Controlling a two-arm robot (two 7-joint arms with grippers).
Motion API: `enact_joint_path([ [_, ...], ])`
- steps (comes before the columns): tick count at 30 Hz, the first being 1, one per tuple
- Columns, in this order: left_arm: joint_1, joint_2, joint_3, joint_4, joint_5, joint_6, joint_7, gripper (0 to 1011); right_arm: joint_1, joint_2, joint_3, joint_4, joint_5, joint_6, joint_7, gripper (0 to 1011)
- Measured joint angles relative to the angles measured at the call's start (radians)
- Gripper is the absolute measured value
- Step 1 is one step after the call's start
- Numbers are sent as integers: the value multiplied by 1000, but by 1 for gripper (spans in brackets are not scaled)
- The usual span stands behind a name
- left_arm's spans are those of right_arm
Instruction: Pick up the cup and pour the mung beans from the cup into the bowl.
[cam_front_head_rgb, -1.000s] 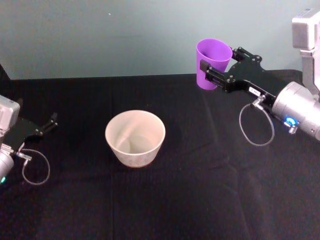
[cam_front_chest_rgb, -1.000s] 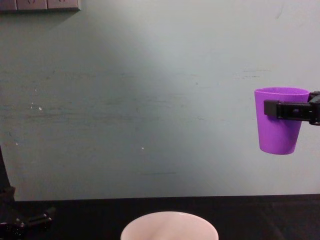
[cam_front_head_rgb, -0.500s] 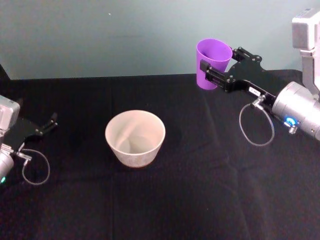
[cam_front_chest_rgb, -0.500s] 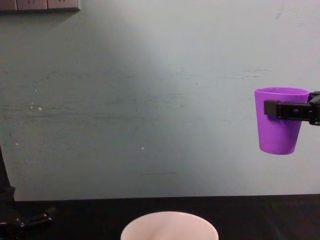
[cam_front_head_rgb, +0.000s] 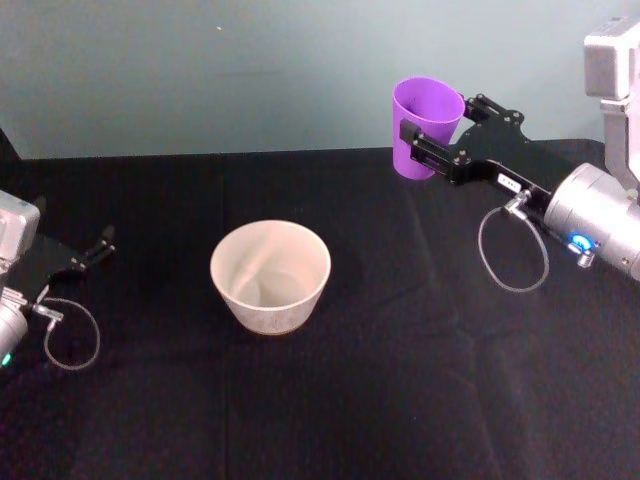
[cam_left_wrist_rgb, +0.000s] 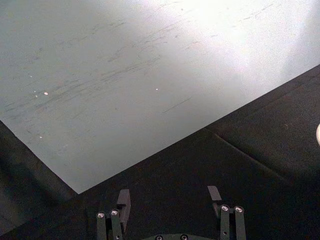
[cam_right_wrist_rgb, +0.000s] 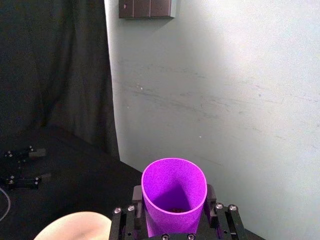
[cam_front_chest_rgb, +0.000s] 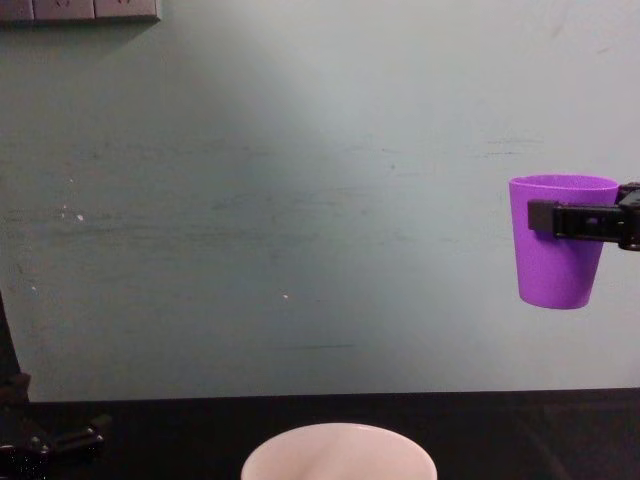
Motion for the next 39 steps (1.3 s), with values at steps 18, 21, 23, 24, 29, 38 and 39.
enact_joint_path([
  [18,0,0,0,0,0,0,0,1000,0,0,0,0,0,0,0,720],
  [21,0,0,0,0,0,0,0,1000,0,0,0,0,0,0,0,721],
  [23,0,0,0,0,0,0,0,1000,0,0,0,0,0,0,0,720],
  [24,0,0,0,0,0,0,0,1000,0,0,0,0,0,0,0,720],
  [29,0,0,0,0,0,0,0,1000,0,0,0,0,0,0,0,720],
  [38,0,0,0,0,0,0,0,1000,0,0,0,0,0,0,0,721],
  [39,0,0,0,0,0,0,0,1000,0,0,0,0,0,0,0,720],
])
